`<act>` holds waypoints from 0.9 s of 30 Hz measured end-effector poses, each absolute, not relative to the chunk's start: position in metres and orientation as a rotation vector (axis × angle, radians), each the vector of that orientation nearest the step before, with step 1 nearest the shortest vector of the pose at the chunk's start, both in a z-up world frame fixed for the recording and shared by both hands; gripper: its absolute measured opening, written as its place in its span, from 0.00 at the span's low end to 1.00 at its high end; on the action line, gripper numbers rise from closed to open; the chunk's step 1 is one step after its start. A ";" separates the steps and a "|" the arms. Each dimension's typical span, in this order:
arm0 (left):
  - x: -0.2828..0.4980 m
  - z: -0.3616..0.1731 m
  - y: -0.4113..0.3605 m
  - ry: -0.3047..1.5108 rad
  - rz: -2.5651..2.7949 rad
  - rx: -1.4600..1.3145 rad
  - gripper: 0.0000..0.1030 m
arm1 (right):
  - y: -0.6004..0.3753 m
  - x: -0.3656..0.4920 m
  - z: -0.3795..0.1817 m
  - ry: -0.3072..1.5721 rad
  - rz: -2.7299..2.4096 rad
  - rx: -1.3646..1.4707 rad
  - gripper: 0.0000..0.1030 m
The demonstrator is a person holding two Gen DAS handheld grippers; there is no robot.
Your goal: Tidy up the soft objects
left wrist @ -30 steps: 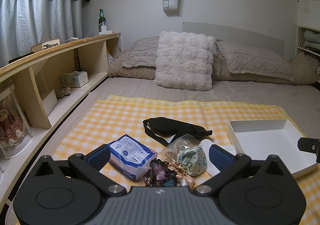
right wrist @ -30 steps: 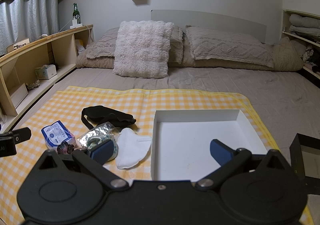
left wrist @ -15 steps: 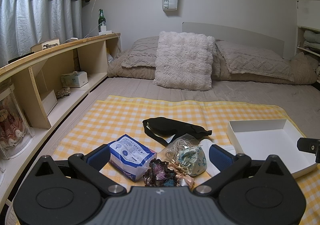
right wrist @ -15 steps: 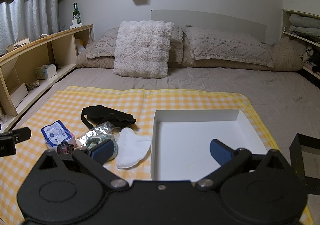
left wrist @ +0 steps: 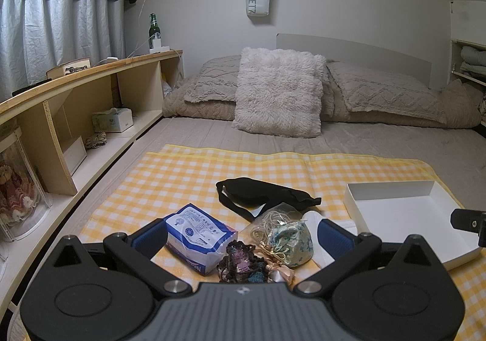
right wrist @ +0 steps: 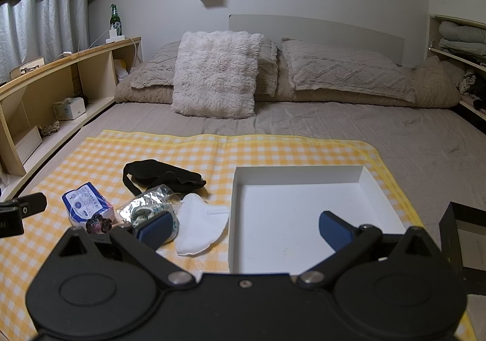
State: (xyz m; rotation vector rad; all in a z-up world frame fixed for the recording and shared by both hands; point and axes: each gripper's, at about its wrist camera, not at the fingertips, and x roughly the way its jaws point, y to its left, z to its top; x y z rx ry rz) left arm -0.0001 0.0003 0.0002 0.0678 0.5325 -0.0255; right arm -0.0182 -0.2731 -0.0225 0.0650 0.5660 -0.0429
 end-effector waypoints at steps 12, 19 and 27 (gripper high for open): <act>0.000 0.000 0.000 0.530 -0.028 0.069 1.00 | -0.272 -0.018 -0.020 0.566 -0.043 0.066 1.00; 0.007 0.009 0.004 0.501 -0.006 0.042 1.00 | -0.271 -0.012 -0.015 0.562 -0.042 0.094 1.00; 0.029 0.017 0.023 0.477 0.066 0.014 1.00 | -0.259 0.014 -0.004 0.536 -0.032 0.141 1.00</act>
